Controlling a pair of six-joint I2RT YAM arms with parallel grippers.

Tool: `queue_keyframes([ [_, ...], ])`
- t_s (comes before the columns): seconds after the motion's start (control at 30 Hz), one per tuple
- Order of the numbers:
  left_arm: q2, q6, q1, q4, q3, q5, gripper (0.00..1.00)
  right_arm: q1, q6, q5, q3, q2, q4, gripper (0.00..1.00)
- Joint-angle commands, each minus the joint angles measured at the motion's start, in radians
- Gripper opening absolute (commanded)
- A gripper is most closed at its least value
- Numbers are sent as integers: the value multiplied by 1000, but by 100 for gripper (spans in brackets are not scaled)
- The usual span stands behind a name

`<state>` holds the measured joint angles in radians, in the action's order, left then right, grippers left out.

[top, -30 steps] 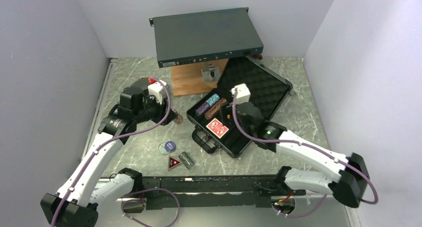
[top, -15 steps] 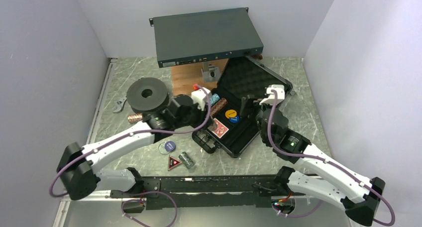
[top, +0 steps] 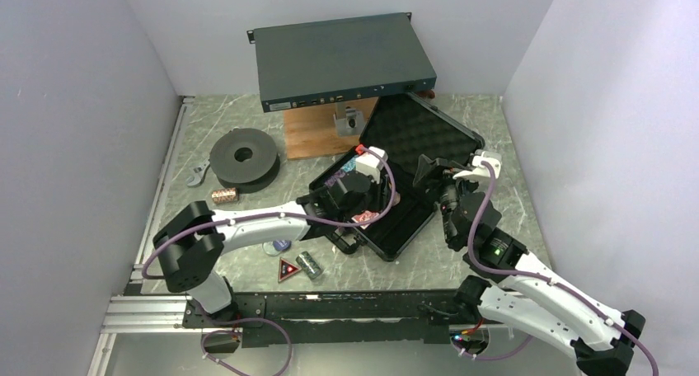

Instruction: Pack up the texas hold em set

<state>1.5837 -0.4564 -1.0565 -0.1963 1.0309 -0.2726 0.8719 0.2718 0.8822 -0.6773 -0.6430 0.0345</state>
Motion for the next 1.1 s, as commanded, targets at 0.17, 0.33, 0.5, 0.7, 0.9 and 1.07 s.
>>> queue_keyframes([
  [0.17, 113, -167, -20, -391, 34, -143, 0, -2, -44, 92, 53, 62, 104, 77],
  [0.33, 172, -212, -37, -393, 57, -247, 0, -2, -51, 114, 74, 88, 131, 77],
  [0.5, 229, -190, -44, -518, 38, -242, 0, -2, -51, 129, 79, 90, 129, 77],
  [0.7, 280, -181, -58, -610, 36, -236, 0, -4, -59, 139, 74, 92, 129, 77],
  [0.9, 297, -182, -82, -574, 55, -237, 0, -4, -57, 133, 77, 83, 133, 77],
  [1.07, 292, -225, -104, -534, 36, -216, 0, -5, -53, 134, 76, 68, 127, 77],
])
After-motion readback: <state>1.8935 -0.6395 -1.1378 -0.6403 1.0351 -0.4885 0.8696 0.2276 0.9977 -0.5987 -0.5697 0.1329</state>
